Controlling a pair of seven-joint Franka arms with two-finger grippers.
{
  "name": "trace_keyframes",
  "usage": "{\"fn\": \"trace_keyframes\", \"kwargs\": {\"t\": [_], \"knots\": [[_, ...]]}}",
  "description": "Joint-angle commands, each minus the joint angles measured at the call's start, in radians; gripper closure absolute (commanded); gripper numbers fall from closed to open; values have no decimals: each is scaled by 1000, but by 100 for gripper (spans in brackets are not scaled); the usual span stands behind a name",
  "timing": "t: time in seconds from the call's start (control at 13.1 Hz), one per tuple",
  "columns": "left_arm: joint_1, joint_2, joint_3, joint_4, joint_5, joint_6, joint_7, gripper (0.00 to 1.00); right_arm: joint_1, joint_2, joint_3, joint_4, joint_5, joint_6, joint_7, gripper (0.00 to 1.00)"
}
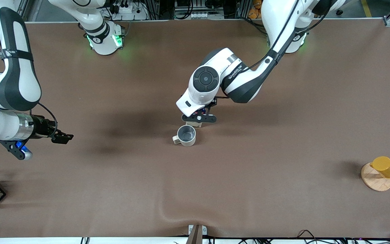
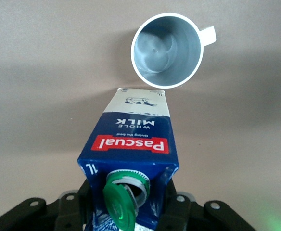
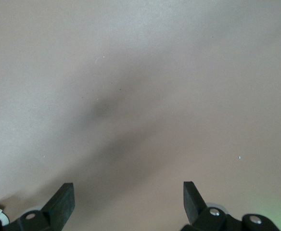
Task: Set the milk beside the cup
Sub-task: 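Lower the milk carton beside the mug with the left gripper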
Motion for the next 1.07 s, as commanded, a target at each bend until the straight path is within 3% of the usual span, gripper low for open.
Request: {"fn": "trace_keyframes", "kwargs": {"t": [0.0,0.76,0.84,0.91,0.99], "knots": [[-24,21,15,35,-17,6,-28,43,-12,-28,11,-29,2,0,-12,0],[-26,34,15,32,-17,39,-30,38,-12,-28,11,-29,2,-2,-14,0],[-26,34,15,32,-17,39,-30,32,-12,-26,11,-29,2,-2,-14,0],[-26,34,15,32,-17,39,-31,6,-12,-28,11,-29,2,-2,-14,0],[-26,32,15,32,-17,41,-27,0,-12,-26,11,-29,2,-2,-18,0]]}}
